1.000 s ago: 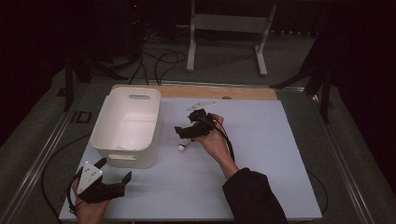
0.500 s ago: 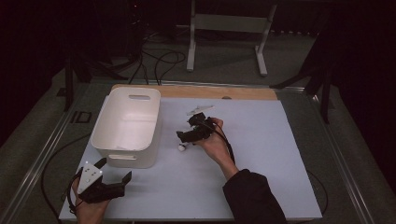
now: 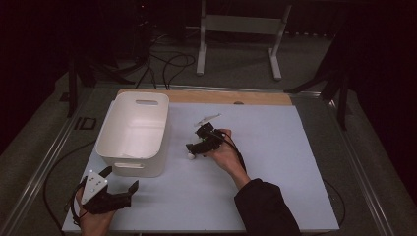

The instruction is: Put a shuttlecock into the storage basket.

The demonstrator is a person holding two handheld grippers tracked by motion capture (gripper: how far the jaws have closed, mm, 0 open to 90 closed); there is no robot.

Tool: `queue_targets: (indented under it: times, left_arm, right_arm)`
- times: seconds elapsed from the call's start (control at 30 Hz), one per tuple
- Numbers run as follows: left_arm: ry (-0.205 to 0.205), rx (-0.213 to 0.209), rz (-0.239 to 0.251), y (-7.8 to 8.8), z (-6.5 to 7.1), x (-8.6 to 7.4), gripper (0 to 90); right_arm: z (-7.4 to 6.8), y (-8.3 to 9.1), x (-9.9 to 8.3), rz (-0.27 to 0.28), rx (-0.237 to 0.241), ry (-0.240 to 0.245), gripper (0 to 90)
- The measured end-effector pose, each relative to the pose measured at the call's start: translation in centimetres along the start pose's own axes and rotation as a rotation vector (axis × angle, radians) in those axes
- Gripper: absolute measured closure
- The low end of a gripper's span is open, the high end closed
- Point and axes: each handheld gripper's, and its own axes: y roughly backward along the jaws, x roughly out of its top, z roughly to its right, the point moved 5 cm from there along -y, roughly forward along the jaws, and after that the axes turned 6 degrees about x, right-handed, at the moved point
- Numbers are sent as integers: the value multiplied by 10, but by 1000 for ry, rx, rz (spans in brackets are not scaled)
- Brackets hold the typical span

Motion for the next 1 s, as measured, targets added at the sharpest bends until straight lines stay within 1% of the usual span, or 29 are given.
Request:
queue_targets:
  times: [0.07, 0.17, 0.2, 0.37, 0.5, 0.67, 0.77, 0.9, 1.0]
  left_arm:
    - [0, 0, -1, 0, 0, 0, 1]
    - [0, 1, 0, 0, 0, 0, 1]
    - [0, 1, -1, 0, 0, 0, 0]
    - [0, 2, -1, 0, 0, 0, 1]
    - [0, 2, -1, 0, 0, 0, 1]
    - [0, 5, -1, 0, 0, 0, 1]
    - [0, 4, 0, 0, 0, 0, 1]
    - [2, 5, 2, 0, -1, 0, 1]
    - [0, 4, 1, 0, 0, 0, 1]
  right_arm:
    - [1, -2, -2, -15, 2, 5, 316]
    - [2, -3, -4, -23, 13, 2, 337]
    - [2, -4, -6, -31, 35, -3, 365]
    - [-2, -1, -10, -35, 72, -8, 422]
    - [-6, 2, -11, -38, 117, -3, 479]
    - [-13, 1, -12, -47, 174, -1, 517]
    - [-14, -3, -12, -59, 185, -4, 536]
    - [-17, -6, -13, -71, 200, 5, 625]
    - [-20, -6, -12, -66, 210, 17, 745]
